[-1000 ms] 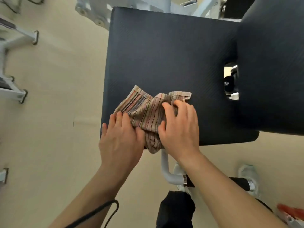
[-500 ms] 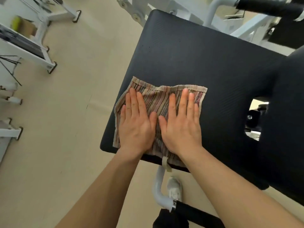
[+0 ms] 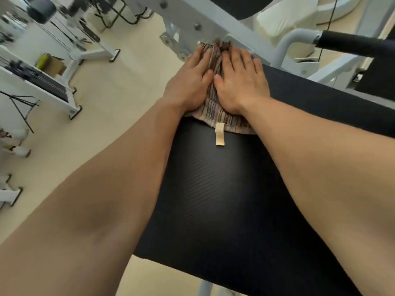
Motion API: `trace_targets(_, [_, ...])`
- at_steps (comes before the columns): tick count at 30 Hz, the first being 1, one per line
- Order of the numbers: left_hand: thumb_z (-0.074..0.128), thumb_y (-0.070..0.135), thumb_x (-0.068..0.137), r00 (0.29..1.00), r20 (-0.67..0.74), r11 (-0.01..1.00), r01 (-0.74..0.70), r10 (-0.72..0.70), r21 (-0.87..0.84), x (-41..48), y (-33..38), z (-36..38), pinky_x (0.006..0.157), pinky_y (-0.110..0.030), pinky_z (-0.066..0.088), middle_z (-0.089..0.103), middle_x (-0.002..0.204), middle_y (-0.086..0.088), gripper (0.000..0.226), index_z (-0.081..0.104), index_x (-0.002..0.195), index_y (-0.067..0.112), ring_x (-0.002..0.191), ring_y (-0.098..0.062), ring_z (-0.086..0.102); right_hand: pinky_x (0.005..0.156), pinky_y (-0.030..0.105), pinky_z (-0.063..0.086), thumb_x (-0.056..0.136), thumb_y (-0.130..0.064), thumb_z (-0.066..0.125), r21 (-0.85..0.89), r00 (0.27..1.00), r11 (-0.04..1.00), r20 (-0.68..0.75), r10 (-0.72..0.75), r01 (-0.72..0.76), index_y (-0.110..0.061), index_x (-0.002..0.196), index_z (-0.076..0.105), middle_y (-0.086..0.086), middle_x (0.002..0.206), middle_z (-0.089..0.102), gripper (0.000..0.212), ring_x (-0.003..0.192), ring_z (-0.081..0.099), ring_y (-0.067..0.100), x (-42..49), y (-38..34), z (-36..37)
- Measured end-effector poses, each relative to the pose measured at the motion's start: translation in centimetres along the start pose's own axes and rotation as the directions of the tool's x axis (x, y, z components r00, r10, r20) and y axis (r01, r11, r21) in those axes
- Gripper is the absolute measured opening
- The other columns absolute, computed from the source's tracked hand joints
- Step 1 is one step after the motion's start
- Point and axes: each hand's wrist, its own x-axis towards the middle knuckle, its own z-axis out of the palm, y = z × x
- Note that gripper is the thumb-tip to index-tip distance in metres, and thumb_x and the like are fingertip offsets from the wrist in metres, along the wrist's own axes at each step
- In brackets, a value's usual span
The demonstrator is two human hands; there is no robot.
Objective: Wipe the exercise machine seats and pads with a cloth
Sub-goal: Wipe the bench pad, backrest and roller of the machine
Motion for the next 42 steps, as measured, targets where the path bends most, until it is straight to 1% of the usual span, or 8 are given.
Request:
trace_targets(3, [0.029, 0.036, 0.106, 1.000, 0.012, 1.000, -0.013, 0.013, 0.002, -1.0, 0.0, 0.1, 0.125, -0.035, 0.011, 0.003, 0.169, 0.003, 0.057, 0.013, 0.160, 0.026, 0.154, -0.015, 0.006, 0.126, 0.043, -0.003, 0.104, -0.048, 0.014, -0.027, 1.000, 1.000, -0.007, 0.016, -0.016, -0.017, 0.161, 0.004, 0.004, 0.170, -0.002, 0.066, 0.156, -0.005, 0.023, -1.0, -0.5, 0.0])
trace_targets(6, [0.022, 0.039, 0.106, 1.000, 0.014, 0.996, 0.009, -0.010, 0.093, -7.4, -0.4, 0.6, 0.126, -0.039, 0.010, 0.002, 0.169, -0.001, 0.059, 0.010, 0.161, 0.022, 0.155, -0.020, 0.003, 0.126, 0.042, -0.004, 0.103, -0.048, 0.014, -0.014, 1.000, 1.000, 0.009, -0.019, 0.019, -0.017, 0.161, 0.005, 0.004, 0.170, -0.004, 0.067, 0.156, -0.007, 0.023, -6.0, -2.5, 0.8])
trace_targets(11, [0.020, 0.036, 0.105, 0.971, -0.023, 0.952, 0.237, -0.237, 0.193, -26.8, -0.7, 1.4, 0.125, -0.044, 0.013, 0.009, 0.168, -0.007, 0.059, 0.013, 0.160, 0.016, 0.155, -0.023, 0.010, 0.126, 0.047, 0.004, 0.104, -0.048, 0.018, 0.078, 0.979, 0.978, 0.048, -0.199, 0.195, -0.014, 0.161, 0.011, 0.009, 0.169, 0.001, 0.067, 0.157, -0.003, 0.026, -21.2, -8.1, 3.1])
trace_targets(15, [0.015, 0.034, 0.105, 0.961, 0.029, 0.908, 0.249, -0.274, 0.337, -35.3, -0.3, 2.3, 0.122, -0.051, 0.018, 0.007, 0.167, -0.013, 0.060, 0.014, 0.159, 0.008, 0.155, -0.026, 0.003, 0.125, 0.050, 0.011, 0.106, -0.046, 0.020, 0.086, 0.927, 0.934, 0.121, -0.356, 0.347, -0.013, 0.161, 0.013, 0.010, 0.169, 0.001, 0.064, 0.156, -0.002, 0.028, -29.5, -8.7, 4.6])
trace_targets(17, [0.016, 0.035, 0.105, 0.961, 0.031, 0.905, 0.248, -0.275, 0.345, -34.5, -0.3, 2.2, 0.122, -0.052, 0.018, 0.008, 0.167, -0.012, 0.061, 0.014, 0.159, 0.009, 0.155, -0.027, 0.005, 0.125, 0.049, 0.013, 0.105, -0.048, 0.024, 0.083, 0.923, 0.930, 0.118, -0.365, 0.357, -0.013, 0.161, 0.016, 0.008, 0.169, 0.004, 0.066, 0.157, 0.001, 0.026, -29.0, -7.9, 4.6])
trace_targets(22, [0.015, 0.044, 0.104, 0.974, 0.035, 0.937, 0.205, -0.224, 0.282, -24.0, 0.6, 1.8, 0.124, -0.044, 0.004, -0.002, 0.168, -0.006, 0.063, 0.002, 0.160, 0.020, 0.155, -0.024, -0.001, 0.127, 0.044, 0.002, 0.103, -0.052, 0.020, 0.055, 0.990, 0.993, 0.085, -0.111, 0.106, -0.015, 0.161, 0.005, 0.007, 0.170, -0.002, 0.071, 0.157, -0.004, 0.022, -21.4, -5.2, 3.2])
trace_targets(26, [0.017, 0.042, 0.104, 0.986, -0.005, 0.943, 0.163, -0.170, 0.290, -15.8, 1.7, 1.8, 0.125, -0.043, 0.006, -0.002, 0.169, -0.004, 0.062, 0.003, 0.160, 0.021, 0.155, -0.023, -0.002, 0.127, 0.041, -0.002, 0.104, -0.050, 0.015, 0.032, 0.998, 0.998, 0.044, -0.054, 0.053, -0.016, 0.161, 0.001, 0.004, 0.170, -0.007, 0.067, 0.156, -0.008, 0.019, -16.0, -3.2, 2.3])
trace_targets(42, [0.017, 0.044, 0.104, 0.989, -0.043, 0.970, 0.149, -0.144, 0.189, -0.7, 2.9, 1.7, 0.125, -0.047, 0.006, -0.004, 0.169, 0.001, 0.061, 0.002, 0.160, 0.025, 0.155, -0.021, -0.001, 0.127, 0.041, -0.003, 0.105, -0.046, 0.014, -0.026, 0.996, 0.997, 0.064, -0.064, 0.066, -0.016, 0.161, 0.001, 0.004, 0.170, -0.008, 0.065, 0.156, -0.009, 0.020, -2.2, 1.9, -0.9])
